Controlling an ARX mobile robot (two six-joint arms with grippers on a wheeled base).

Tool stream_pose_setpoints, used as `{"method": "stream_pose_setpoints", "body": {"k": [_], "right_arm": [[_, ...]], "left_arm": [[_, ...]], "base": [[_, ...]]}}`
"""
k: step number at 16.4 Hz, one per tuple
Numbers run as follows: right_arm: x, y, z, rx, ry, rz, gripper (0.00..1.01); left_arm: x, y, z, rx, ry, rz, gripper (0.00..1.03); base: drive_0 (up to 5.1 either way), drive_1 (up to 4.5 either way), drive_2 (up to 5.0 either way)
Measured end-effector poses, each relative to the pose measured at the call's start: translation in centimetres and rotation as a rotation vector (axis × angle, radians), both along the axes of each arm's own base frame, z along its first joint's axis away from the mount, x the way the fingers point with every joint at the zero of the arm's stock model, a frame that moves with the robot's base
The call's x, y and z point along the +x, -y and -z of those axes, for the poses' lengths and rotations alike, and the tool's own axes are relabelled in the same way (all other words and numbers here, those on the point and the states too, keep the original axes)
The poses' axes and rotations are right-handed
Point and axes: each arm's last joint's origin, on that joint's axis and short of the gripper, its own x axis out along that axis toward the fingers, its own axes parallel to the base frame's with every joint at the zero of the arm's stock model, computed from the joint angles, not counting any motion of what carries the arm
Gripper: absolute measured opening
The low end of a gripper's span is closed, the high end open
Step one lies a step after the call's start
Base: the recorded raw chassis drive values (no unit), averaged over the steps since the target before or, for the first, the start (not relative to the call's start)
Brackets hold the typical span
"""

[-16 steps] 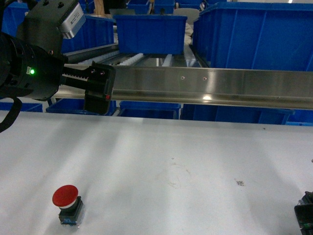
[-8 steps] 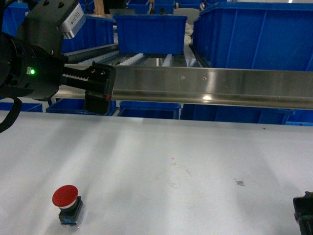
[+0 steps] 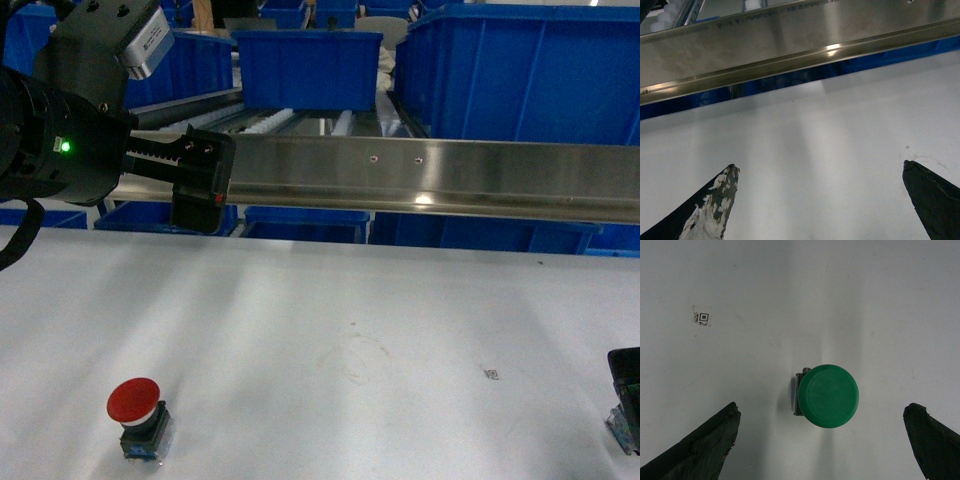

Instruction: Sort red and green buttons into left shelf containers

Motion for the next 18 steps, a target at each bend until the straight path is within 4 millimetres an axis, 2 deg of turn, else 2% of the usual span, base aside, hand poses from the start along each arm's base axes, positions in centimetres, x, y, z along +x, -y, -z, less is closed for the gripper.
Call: {"method": "stream_pose_setpoints", "body": {"k": [5,7,10,14,18], "right_arm": [[0.0,0.0,0.0,0.006,0.001,0.012,0.98],[-0.1,-0.3,0.9,0.003,-0.017,0.018,0.98],[-1.6,-1.4,2.4,0.014,-0.060,0.012,0.98],[-2.3,-2.3,2.6,-0.001,-0.032,0.043,0.98],[-3.0,-2.0,1.1,-0.003,0.048,0.101,0.98]], "left_arm": [[0.0,0.0,0.0,0.000,0.000,0.000,0.98],[0.0,0.0,0.0,0.000,0.000,0.000,0.98],[0.0,0.0,0.0,0.000,0.000,0.000,0.98],[0.0,0.0,0.0,0.000,0.000,0.000,0.98],[0.0,0.0,0.0,0.000,0.000,0.000,0.98]], "base": [[0.0,0.00,0.0],[0.0,0.00,0.0],[0.0,0.00,0.0],[0.0,0.00,0.0],[0.0,0.00,0.0]]}}
